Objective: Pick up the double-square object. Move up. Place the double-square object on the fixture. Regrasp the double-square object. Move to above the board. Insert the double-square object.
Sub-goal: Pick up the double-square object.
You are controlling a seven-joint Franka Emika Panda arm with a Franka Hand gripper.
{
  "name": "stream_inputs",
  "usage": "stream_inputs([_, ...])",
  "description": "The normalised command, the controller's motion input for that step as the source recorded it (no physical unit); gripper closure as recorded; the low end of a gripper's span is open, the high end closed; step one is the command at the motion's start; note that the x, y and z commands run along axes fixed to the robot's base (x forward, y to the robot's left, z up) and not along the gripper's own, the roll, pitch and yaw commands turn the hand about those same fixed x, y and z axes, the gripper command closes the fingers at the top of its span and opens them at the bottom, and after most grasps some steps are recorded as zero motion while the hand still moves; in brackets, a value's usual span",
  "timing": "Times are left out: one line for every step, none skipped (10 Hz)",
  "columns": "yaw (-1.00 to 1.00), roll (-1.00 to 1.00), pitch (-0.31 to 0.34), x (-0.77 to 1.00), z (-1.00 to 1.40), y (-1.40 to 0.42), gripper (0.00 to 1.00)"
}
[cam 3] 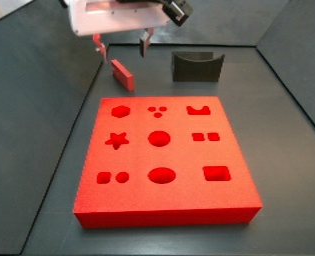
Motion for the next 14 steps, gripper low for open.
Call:
stream_inputs([0.04,0.01,-0.026,0.15,-1.00,-0.05,0.00])
stream_inputs([0.00,0.00,-0.033,0.21,-1.00,-0.02,0.00])
stream_inputs([0.00,0.04,-0.027,0.09,-1.00,-0.01,0.00])
stream_inputs([0.00,0.07,-0.013,0.00,-1.00,-0.04,0.00])
stream_inputs([0.06,0.05,-0.031,-0.24,-1.00,0.00,0.00])
stream_inputs([0.17,0.04,-0.074,-0.49,-1.00,0.04,0.00])
stream_inputs([0.13,0.02,-0.087,-0.46,-1.00,0.00,0.00])
stream_inputs([0.07,0.00,-0.161,-0.30,-0.95,0.00,0.00])
stream_inputs([0.00,-0.01,0.000,0.00,0.00,0.00,0.00])
stream_inputs([0.00,0.00,0.000,0.00,0.00,0.00,0.00])
stream_inputs([0.00,0.00,0.000,0.00,0.00,0.00,1.00])
stream_inputs([0.00,0.00,0.000,0.00,0.00,0.00,1.00])
stream_inputs([0.00,0.00,0.000,0.00,0.00,0.00,1.00])
stream_inputs([0.00,0.00,0.000,0.00,0.00,0.00,1.00])
